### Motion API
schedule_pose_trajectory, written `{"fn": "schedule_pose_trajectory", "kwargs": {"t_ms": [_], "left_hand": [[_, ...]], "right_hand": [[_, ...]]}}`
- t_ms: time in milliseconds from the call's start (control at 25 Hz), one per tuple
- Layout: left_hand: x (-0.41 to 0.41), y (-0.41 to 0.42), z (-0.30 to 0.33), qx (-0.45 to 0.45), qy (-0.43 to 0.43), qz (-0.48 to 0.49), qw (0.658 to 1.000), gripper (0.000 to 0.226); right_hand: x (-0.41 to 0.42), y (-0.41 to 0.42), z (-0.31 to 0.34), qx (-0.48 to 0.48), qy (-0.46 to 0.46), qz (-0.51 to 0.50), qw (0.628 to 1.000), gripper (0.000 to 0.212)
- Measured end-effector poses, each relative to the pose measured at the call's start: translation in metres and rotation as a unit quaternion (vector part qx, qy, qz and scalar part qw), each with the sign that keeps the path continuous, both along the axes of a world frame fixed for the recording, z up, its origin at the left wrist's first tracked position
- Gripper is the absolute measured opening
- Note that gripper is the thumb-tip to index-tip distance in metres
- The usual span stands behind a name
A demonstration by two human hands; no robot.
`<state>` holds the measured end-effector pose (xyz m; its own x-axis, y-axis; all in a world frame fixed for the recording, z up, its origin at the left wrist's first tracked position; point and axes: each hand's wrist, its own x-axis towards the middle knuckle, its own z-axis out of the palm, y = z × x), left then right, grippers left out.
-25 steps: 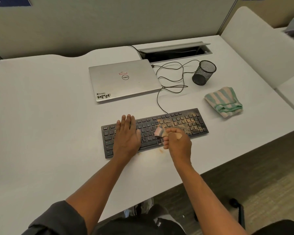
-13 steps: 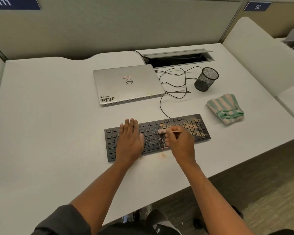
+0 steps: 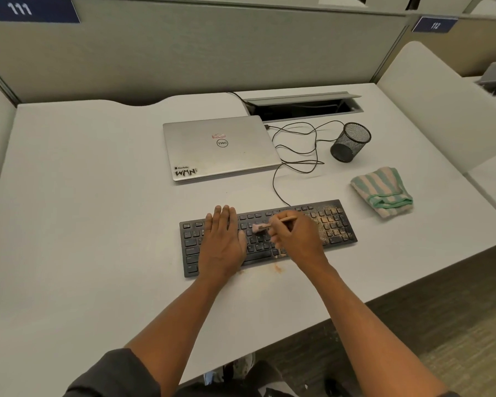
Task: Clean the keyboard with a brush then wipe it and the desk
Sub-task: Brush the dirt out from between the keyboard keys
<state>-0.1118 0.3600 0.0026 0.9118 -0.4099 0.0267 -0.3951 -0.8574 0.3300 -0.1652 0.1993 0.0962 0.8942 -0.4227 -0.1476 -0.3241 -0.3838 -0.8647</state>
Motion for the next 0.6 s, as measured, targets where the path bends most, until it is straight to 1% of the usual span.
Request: {"fn": "schedule_pose_trajectory", "kwargs": {"t_ms": [40,160,200,240,320,360,440,560,600], "left_hand": [[0.0,0.0,0.0,0.0,0.001,-0.001,1.0,0.077],[0.001,0.0,-0.001,-0.001,0.003,-0.001,1.0,0.077],[0.001,0.0,-0.001,-0.001,0.002,0.0,1.0,0.076],[0.001,0.0,-0.001,-0.002,0.001,0.001,1.0,0.076],[0.001,-0.001,-0.002,-0.001,0.002,0.001,1.0,0.075],[0.001,0.0,-0.002,0.001,0.003,0.0,1.0,0.076],[0.001,0.0,-0.001,0.004,0.005,-0.001,1.0,0.077],[0.0,0.0,0.002,0.002,0.008,-0.001,1.0,0.079],[0.0,0.0,0.002,0.002,0.008,-0.001,1.0,0.079]], "right_hand": [[0.003,-0.002,-0.001,-0.024,0.006,0.001,1.0,0.015],[0.012,-0.017,0.0,-0.181,0.019,-0.033,0.983,0.018],[0.014,-0.02,0.002,-0.193,0.016,-0.039,0.98,0.017],[0.016,-0.02,0.004,-0.158,0.011,-0.034,0.987,0.016],[0.017,-0.014,0.008,-0.038,0.009,-0.002,0.999,0.016],[0.016,-0.01,0.008,-0.006,0.014,0.017,1.0,0.016],[0.015,-0.009,0.004,-0.023,0.023,0.023,0.999,0.018],[0.022,-0.02,0.0,-0.115,0.016,-0.019,0.993,0.018],[0.024,-0.022,0.002,-0.129,0.009,-0.023,0.991,0.018]]}}
